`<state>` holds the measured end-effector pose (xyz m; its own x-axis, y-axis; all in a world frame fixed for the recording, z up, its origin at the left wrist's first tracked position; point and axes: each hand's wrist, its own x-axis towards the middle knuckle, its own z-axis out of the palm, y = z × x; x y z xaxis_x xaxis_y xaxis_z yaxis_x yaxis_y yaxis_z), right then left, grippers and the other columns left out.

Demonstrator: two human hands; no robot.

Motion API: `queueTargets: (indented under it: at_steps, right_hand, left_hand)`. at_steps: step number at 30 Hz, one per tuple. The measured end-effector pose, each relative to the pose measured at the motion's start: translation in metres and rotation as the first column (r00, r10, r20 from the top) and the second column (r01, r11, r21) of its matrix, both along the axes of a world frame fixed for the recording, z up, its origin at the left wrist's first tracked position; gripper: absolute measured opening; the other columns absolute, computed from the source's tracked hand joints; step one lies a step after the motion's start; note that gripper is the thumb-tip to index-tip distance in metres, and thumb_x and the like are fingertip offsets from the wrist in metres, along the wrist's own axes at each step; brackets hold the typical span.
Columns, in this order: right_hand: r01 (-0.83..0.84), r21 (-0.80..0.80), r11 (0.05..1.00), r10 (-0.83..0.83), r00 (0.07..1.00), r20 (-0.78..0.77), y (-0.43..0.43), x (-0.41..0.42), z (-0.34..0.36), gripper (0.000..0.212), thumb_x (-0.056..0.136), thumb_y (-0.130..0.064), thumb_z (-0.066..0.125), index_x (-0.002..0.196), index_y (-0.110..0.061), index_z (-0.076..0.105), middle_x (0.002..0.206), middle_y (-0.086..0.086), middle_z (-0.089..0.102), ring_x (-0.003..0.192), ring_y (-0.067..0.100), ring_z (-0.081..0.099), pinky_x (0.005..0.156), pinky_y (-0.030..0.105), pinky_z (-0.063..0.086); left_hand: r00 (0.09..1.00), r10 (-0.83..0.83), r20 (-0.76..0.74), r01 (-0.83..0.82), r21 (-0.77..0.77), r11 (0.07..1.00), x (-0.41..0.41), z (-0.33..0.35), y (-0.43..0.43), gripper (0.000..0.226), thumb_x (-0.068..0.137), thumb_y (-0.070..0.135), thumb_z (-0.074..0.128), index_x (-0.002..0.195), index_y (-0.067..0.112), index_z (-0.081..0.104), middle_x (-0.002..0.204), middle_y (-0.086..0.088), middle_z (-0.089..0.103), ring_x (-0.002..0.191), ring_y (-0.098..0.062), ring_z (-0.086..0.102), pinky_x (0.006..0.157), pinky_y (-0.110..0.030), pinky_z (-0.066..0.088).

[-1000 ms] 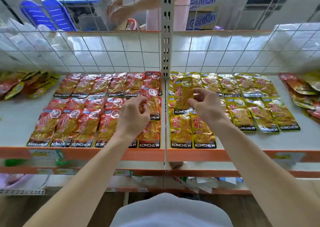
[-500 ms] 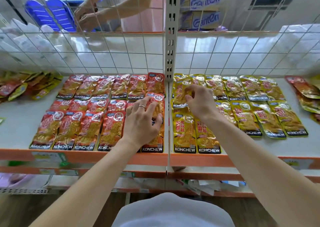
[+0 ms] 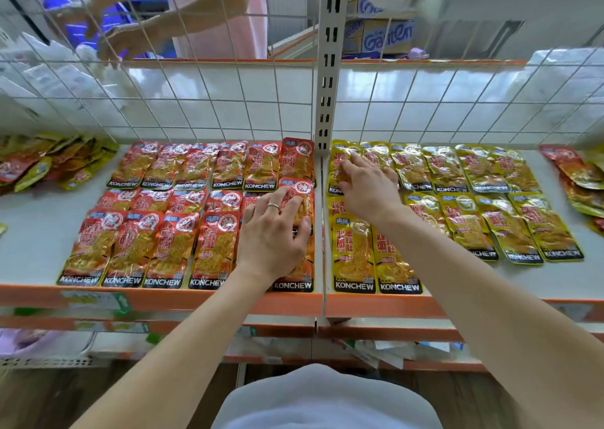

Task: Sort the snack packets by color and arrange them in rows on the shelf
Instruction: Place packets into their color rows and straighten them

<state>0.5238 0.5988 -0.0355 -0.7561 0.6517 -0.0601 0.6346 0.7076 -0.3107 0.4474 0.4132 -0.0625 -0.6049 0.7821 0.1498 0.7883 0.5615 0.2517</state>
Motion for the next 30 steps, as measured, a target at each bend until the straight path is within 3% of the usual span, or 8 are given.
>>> queueTargets:
  at_steps: [8,11,14,24,30]
  right_hand:
    - [-0.015,0.035,0.999,0.016,0.999,-0.037,0.000,-0.001,-0.010,0.057,0.103,-0.018,0.043,0.157,-0.023,0.025,0.167,-0.001,0.009,0.154,0.018,0.004,0.122,0.051,0.001]
    - [-0.028,0.038,0.999,0.031,0.997,-0.074,-0.004,0.001,-0.010,0.056,0.103,-0.026,0.045,0.156,-0.023,0.029,0.166,-0.002,0.015,0.154,0.016,0.008,0.122,0.048,0.004]
    - [-0.055,0.040,0.998,0.055,0.998,-0.017,-0.004,-0.001,-0.011,0.058,0.102,-0.028,0.045,0.157,-0.024,0.026,0.167,-0.003,0.014,0.153,0.015,0.011,0.122,0.048,0.004]
    - [-0.041,-0.003,0.999,0.041,0.999,-0.034,-0.003,-0.003,-0.009,0.061,0.099,-0.022,0.046,0.157,-0.023,0.026,0.167,-0.003,0.014,0.153,0.015,0.013,0.124,0.046,0.004]
    - [-0.038,-0.006,0.999,0.038,0.998,-0.044,-0.001,-0.005,-0.005,0.062,0.098,-0.021,0.050,0.156,-0.022,0.028,0.166,-0.002,0.018,0.152,0.017,0.019,0.124,0.048,0.003]
  left_hand:
    - [1.000,0.006,0.002,-0.006,-0.004,1.000,-0.002,-0.001,0.000,0.062,0.092,0.058,0.025,0.139,0.027,0.052,0.155,0.001,0.043,0.142,-0.021,0.036,0.112,-0.045,0.027]
    - [1.000,0.004,-0.013,-0.004,-0.006,1.000,-0.003,-0.001,0.001,0.061,0.092,0.059,0.029,0.139,0.027,0.052,0.154,0.001,0.043,0.141,-0.021,0.037,0.113,-0.046,0.027]
    - [1.000,-0.002,-0.011,0.002,-0.030,1.000,-0.003,-0.002,0.001,0.059,0.092,0.058,0.032,0.140,0.027,0.049,0.155,0.002,0.040,0.142,-0.022,0.035,0.113,-0.046,0.024]
    - [1.000,-0.014,-0.012,0.012,-0.100,0.995,-0.005,-0.002,0.002,0.066,0.091,0.063,0.016,0.144,0.029,0.036,0.157,0.004,0.028,0.144,-0.020,0.024,0.116,-0.046,0.016]
    - [1.000,-0.010,0.008,0.011,-0.112,0.994,-0.004,0.000,0.003,0.063,0.093,0.060,0.024,0.145,0.028,0.037,0.157,0.004,0.028,0.144,-0.021,0.024,0.117,-0.047,0.015]
